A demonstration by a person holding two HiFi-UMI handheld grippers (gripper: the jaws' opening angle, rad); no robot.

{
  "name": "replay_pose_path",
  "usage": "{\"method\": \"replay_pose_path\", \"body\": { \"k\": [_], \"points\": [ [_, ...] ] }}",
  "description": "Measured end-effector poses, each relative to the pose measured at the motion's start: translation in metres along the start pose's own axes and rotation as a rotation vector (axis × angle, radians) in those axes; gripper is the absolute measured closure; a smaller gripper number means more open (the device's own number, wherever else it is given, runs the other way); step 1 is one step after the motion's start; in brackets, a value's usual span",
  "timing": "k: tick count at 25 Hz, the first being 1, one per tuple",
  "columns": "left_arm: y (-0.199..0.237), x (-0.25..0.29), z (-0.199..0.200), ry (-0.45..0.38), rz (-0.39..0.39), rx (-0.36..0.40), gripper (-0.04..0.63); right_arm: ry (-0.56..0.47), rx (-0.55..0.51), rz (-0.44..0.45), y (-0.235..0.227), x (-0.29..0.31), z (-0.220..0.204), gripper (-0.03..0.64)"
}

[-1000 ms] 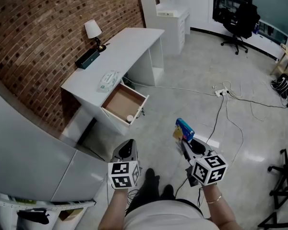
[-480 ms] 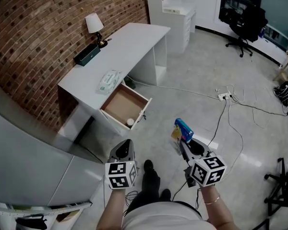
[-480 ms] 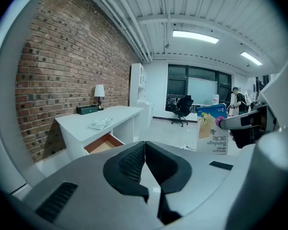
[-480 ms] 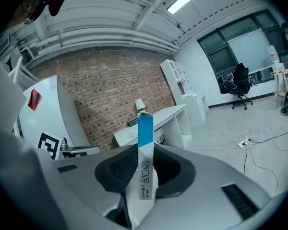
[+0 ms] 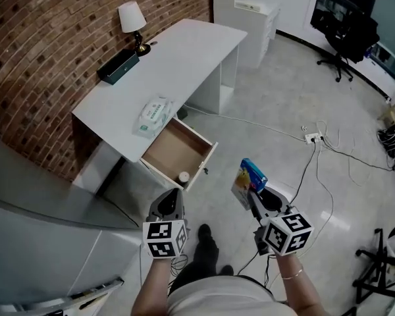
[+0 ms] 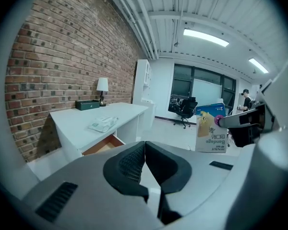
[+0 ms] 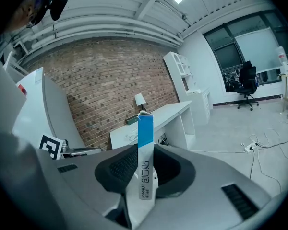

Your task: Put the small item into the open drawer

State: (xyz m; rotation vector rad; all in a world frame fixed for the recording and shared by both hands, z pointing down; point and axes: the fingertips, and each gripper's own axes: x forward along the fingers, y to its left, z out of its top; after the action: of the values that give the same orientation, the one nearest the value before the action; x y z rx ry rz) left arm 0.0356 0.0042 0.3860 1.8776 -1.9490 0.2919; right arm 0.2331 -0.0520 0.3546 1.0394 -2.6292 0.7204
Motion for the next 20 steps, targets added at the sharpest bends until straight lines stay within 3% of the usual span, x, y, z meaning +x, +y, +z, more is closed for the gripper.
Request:
{"method": "replay_pose_path", "body": {
  "k": [12,20],
  "points": [
    [0.092,0.078,0.036,0.018,-0.055,-0.015,0.574,0.026,-0.022,-0.006,0.019,0.135,0.045,0.52],
    [0.132,0.094,0.024,0.042,-0.041,-0.075,0.574,0.083,-0.054,0.024,0.032,0.192,0.04,0.52]
  ]
}}
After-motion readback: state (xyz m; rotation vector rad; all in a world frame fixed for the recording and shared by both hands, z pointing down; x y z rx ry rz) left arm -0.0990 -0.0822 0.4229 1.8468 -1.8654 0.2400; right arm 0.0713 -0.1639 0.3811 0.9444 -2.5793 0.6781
